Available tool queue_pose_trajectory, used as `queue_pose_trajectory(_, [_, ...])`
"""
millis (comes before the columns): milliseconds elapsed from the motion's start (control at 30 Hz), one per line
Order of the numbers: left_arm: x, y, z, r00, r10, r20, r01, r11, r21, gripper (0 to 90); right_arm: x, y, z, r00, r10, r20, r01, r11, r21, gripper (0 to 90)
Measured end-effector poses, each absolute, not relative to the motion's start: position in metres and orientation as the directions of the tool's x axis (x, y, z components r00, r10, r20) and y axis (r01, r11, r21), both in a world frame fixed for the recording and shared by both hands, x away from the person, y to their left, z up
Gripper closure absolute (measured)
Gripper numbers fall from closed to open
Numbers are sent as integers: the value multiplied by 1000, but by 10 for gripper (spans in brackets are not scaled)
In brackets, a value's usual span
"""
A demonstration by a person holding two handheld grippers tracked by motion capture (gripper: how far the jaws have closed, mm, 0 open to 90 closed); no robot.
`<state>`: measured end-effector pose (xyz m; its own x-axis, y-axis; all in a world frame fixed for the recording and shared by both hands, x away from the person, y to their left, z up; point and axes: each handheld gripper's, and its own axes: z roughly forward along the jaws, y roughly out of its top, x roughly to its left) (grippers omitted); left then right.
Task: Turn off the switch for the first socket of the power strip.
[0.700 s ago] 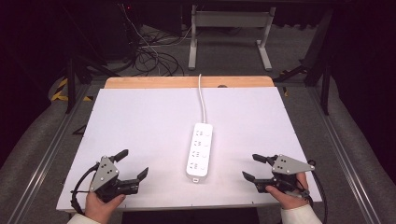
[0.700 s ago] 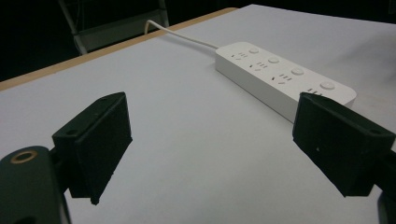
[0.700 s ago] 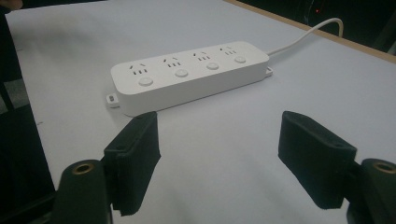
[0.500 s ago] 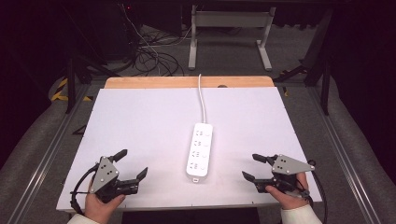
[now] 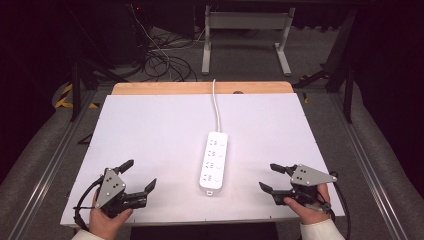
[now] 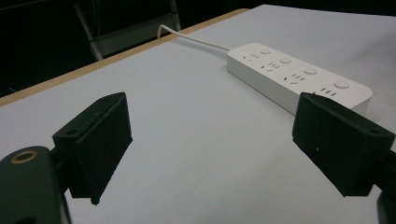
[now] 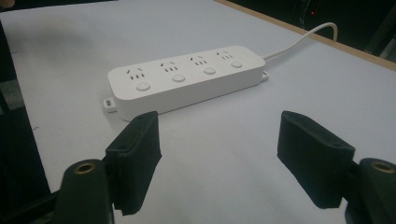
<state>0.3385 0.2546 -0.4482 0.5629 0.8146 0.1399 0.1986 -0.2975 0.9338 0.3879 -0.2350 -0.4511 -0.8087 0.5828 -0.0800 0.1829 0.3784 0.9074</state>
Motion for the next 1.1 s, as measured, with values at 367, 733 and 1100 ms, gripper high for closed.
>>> queue_pose_trajectory(367, [339, 255, -448, 557, 819, 138, 204, -296, 933, 121, 398, -229, -438, -809, 585, -60, 202, 372, 906, 325])
queue_pose_trajectory(733, [339, 256, -448, 555, 821, 136, 209, -296, 932, 121, 419, -208, -420, -818, 571, -65, 204, 393, 897, 361])
queue_pose_trajectory(1100, [338, 256, -448, 556, 820, 136, 207, -295, 933, 121, 434, -190, -407, -834, 544, -91, 189, 436, 880, 373])
